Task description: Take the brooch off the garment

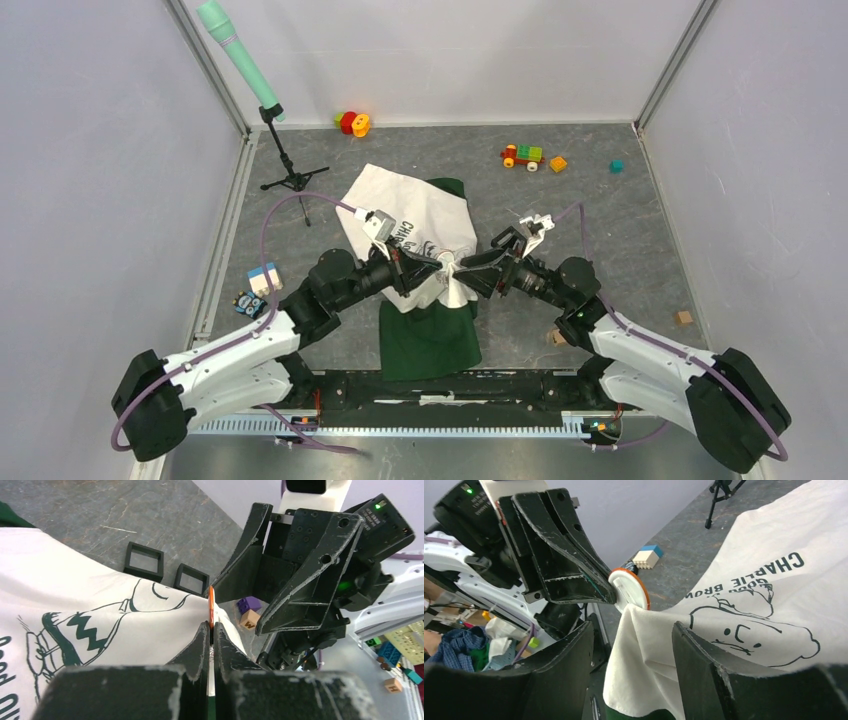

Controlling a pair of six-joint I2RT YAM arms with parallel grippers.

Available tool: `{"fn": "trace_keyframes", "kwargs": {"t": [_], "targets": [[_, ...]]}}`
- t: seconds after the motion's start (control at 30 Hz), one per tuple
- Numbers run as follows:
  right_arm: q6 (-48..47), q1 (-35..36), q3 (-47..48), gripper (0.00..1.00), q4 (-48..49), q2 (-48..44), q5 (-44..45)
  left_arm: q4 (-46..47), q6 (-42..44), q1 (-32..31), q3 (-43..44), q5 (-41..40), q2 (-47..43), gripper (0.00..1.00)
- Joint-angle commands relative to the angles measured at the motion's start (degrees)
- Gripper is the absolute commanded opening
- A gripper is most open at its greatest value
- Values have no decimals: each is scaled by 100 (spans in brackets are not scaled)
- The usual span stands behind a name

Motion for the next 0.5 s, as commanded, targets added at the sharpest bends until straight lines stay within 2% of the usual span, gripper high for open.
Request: {"fn": "trace_keyframes", "kwargs": {"t": [0.0, 0.27, 0.47], "targets": [[774, -14, -95, 63, 1237, 235, -105, 1036, -599, 138, -172, 631, -93, 2], [1570, -14, -63, 51, 2344, 796, -313, 1497, -787, 285, -322, 979, -28, 2], [1567, -14, -34, 48, 2355, 962, -387, 1570, -833, 355, -322, 1030, 9, 2]]}}
